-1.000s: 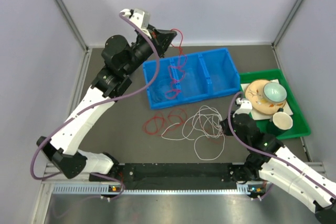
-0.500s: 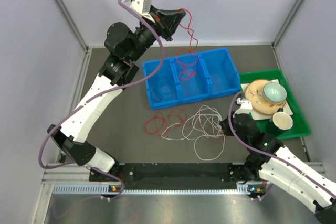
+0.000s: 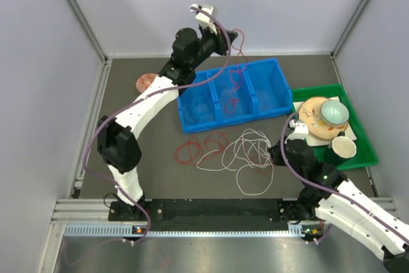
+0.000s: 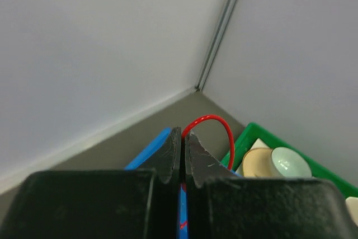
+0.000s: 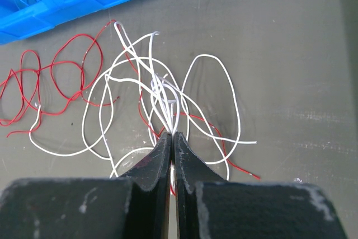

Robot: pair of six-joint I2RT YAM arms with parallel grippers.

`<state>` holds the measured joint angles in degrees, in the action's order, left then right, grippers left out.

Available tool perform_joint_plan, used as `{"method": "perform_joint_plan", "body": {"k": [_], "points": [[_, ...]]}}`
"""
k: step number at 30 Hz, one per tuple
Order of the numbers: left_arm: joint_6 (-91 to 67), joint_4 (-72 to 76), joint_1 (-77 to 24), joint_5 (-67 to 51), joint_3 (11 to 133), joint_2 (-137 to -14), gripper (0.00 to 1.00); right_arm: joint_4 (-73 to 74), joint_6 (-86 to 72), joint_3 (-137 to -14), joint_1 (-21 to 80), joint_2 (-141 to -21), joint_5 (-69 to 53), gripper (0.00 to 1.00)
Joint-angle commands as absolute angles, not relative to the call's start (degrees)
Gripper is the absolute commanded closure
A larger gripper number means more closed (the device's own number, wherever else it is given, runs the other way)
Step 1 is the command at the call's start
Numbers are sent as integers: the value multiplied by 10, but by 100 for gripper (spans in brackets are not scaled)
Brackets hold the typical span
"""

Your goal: Untangle the cables

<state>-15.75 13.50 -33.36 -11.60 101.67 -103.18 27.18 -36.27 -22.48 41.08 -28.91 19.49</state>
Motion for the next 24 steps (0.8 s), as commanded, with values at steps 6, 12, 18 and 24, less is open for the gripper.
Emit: {"method": "perform_joint_plan", "body": {"k": [6,12,18,24], "points": [[-204,157,-316,-101,995,-1112,81,270,-373,-226,406,-282,199,100],[-200,108,-316,-113,1033,-1136,6,271,-373,-226,405,-282,201,100],[-189,100,-315,-107,1018,-1105,3,271,-373,-229,406,-282,200,100],[-187,95,-316,-85,941,-1032,3,270,-367,-236,406,-289,199,100]]}}
